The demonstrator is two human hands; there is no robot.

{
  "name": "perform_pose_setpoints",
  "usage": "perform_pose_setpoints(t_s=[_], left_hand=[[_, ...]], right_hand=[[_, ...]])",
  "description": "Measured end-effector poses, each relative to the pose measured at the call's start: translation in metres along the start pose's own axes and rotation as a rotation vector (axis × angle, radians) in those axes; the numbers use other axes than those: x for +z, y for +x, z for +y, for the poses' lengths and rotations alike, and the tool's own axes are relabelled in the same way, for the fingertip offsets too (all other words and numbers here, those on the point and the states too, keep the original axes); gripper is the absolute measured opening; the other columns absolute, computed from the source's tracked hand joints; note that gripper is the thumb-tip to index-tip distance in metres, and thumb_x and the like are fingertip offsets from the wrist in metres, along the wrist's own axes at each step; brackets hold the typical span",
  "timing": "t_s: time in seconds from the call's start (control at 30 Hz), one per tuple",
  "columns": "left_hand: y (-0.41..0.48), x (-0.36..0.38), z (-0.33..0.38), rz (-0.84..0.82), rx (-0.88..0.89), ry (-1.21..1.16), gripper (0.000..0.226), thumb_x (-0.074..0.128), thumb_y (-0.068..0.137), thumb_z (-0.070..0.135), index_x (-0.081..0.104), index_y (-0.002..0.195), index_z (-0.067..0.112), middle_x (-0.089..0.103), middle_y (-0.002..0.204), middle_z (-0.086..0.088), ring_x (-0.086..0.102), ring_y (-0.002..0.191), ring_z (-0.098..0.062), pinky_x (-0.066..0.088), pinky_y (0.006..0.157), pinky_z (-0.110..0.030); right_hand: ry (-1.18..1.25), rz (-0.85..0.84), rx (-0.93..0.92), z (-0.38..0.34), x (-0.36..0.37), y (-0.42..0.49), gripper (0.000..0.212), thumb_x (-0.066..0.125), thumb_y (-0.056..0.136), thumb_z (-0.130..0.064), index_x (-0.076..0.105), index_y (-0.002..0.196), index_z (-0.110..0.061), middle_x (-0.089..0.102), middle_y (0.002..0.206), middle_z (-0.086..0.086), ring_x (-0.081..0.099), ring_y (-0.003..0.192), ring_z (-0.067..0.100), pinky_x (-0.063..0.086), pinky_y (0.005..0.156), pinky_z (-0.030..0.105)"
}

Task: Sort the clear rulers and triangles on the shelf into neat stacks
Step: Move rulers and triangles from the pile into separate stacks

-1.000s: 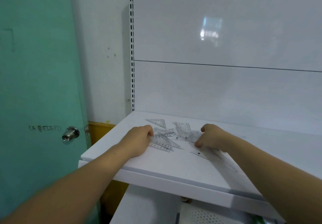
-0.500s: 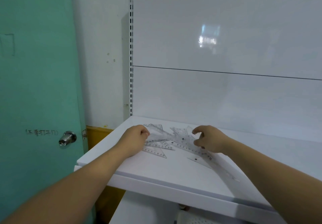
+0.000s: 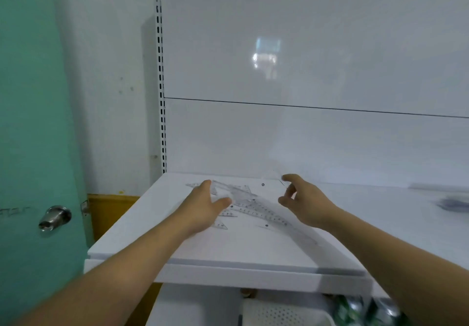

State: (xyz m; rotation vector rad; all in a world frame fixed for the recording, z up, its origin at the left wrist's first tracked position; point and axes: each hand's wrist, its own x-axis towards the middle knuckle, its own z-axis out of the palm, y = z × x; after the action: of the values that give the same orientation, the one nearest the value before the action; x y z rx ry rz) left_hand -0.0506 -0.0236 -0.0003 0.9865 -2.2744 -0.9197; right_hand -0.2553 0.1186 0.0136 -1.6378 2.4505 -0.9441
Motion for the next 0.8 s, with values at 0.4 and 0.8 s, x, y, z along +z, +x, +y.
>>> perform_pose_setpoints(t_s=[0.4,0.8], left_hand=[[-0.033,0.102,0.094,-0.207,0.346,0.080,0.072,0.046,0.093,0.048,0.013,0.151,0.022,0.055,0.115,-0.004,0.054,0.104,-0.019,0.044,0.091,-0.033],[-0.112,0.304,0.284,-0.318,0.579,0.128,0.073,0.049,0.092,0.048,0.016,0.151,0.019,0.057,0.118,-0.004,0.054,0.106,-0.022,0.042,0.089,-0.032]], right_hand=[[-0.127,0.229,0.284,0.073,-0.092,-0.115,0.050,0.052,0.094,-0.036,0.037,0.139,-0.021,0.055,0.106,-0.008,0.053,0.090,0.013,0.038,0.080,0.024],[-0.246,0.366,0.507,0.237,-0.252,-0.311,0.054,0.051,0.094,-0.038,0.038,0.143,-0.021,0.055,0.121,-0.002,0.051,0.102,0.013,0.042,0.089,0.028]])
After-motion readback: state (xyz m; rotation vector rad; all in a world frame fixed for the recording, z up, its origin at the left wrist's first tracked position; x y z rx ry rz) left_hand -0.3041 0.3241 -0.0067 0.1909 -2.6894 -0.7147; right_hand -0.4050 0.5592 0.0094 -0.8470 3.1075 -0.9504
